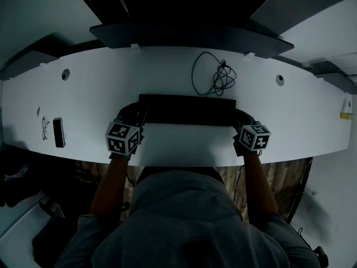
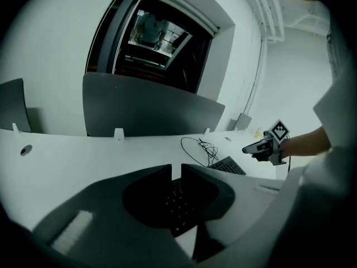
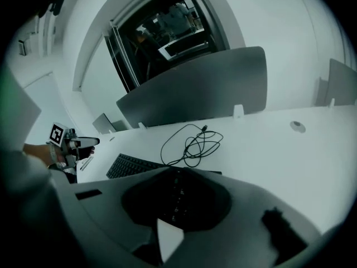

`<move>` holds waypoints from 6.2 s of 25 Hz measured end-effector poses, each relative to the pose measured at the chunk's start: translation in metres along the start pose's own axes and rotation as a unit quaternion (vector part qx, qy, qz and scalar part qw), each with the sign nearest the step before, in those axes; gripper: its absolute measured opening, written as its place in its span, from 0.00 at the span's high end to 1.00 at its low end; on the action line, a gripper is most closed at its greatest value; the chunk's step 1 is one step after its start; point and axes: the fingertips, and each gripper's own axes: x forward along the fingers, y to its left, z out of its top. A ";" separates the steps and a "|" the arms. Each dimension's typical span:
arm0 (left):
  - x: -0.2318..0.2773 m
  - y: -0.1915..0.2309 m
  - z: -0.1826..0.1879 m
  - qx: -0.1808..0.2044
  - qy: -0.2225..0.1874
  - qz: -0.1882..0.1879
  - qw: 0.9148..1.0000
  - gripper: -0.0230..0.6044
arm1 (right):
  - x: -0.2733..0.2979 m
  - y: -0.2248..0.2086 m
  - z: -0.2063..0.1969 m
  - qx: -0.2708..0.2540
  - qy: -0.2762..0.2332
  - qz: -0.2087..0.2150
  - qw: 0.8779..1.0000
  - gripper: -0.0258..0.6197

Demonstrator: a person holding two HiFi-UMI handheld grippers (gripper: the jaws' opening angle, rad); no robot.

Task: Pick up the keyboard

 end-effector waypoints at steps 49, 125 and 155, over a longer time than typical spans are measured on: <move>0.091 0.065 -0.084 -0.208 0.187 -0.027 0.960 0.53 | 0.078 -0.065 -0.043 0.147 0.133 0.006 0.980 0.53; -0.088 -0.008 0.184 -0.054 -0.158 0.028 0.986 0.55 | -0.135 0.043 0.215 -0.054 -0.211 0.002 0.976 0.53; -0.162 -0.057 0.346 0.023 -0.270 0.025 0.962 0.55 | -0.253 0.073 0.346 -0.104 -0.341 -0.002 0.934 0.53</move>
